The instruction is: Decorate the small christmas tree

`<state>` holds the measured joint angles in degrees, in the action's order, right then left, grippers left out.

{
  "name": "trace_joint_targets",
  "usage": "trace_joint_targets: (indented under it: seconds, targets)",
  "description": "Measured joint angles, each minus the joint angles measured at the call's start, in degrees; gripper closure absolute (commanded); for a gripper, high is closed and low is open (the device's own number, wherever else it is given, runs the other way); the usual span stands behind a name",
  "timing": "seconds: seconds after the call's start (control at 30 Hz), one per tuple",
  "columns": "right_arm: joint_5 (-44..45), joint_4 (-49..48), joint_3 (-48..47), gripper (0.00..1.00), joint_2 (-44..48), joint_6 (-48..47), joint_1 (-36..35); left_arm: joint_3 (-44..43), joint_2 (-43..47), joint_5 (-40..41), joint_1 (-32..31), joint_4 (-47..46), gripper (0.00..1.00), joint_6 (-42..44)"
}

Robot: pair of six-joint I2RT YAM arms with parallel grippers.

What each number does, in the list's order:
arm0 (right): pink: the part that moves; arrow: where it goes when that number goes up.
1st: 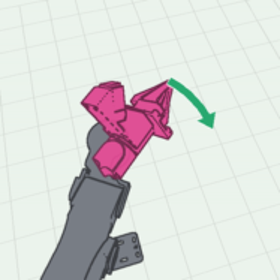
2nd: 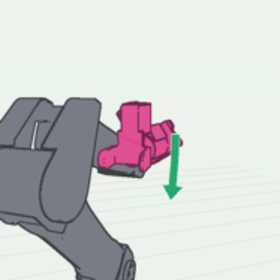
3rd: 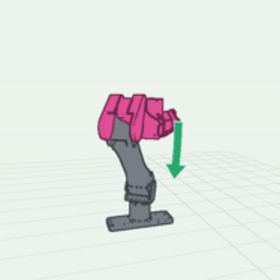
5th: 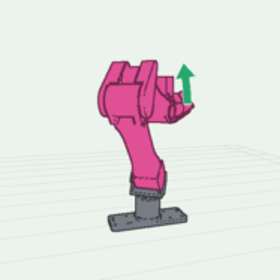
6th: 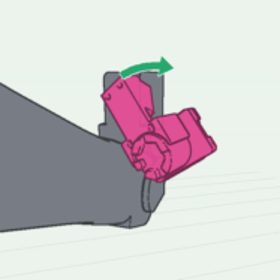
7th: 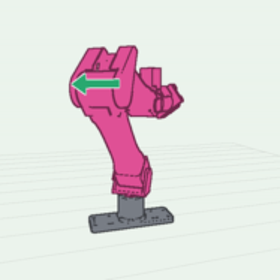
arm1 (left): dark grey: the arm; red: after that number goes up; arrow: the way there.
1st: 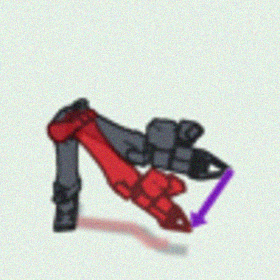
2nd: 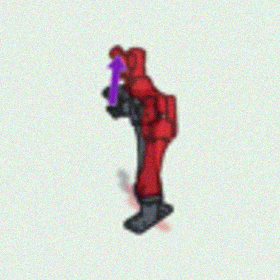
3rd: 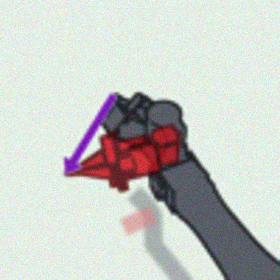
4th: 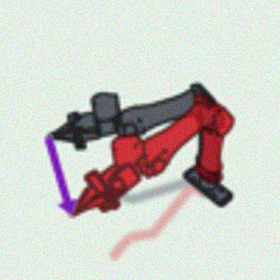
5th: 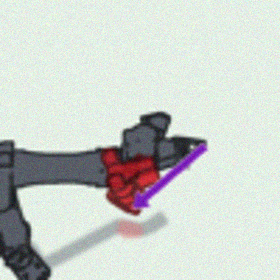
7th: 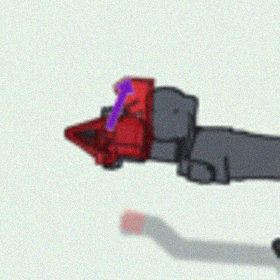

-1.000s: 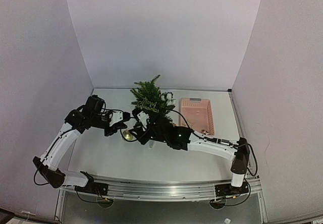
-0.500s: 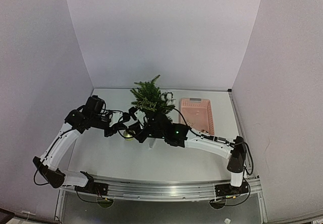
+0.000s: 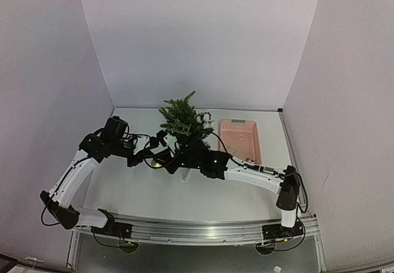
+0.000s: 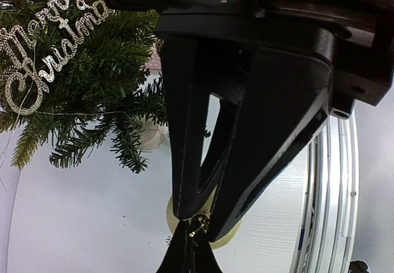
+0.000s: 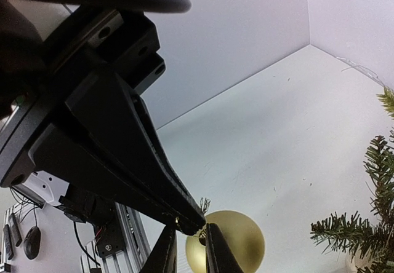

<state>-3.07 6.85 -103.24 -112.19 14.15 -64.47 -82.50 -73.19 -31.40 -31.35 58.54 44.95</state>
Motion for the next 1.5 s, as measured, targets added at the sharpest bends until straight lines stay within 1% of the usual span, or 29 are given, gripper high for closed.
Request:
trace_joint_targets:
  seconds: [0.2, 0.3, 0.5, 0.73, 1.2, 1.37, 1.5]
  targets:
    - [0.1, -0.4, 0.2, 0.85, 0.0, 0.0, 0.0, 0.0, 0.0, 0.0, 0.0, 0.0, 1.0, 0.0]
    - [0.2, -0.5, 0.3, 0.81, 0.0, 0.0, 0.0, 0.0, 0.0, 0.0, 0.0, 0.0, 1.0, 0.0]
    - [1.3, -2.6, 2.9, 0.79, 0.0, 0.4, 0.0, 0.0, 0.0, 0.1, 0.0, 0.0, 1.0, 0.0]
    - [1.5, -3.1, 3.4, 0.8, 0.0, 0.7, 0.1, 0.0, 0.0, 0.1, 0.0, 0.0, 1.0, 0.0]
    - [0.9, -3.4, 3.2, 0.88, -0.4, 0.7, 0.1, 0.0, 0.0, 0.0, 0.0, 0.0, 1.0, 0.0]
    - [0.4, -3.4, 2.6, 0.98, -0.9, 0.6, 0.2, 0.0, 0.0, 0.0, 0.0, 0.0, 1.0, 0.0]
    - [0.2, -3.7, 2.6, 1.0, -1.0, 0.6, 0.2, 0.0, 0.0, -0.1, 0.0, 0.0, 1.0, -0.1]
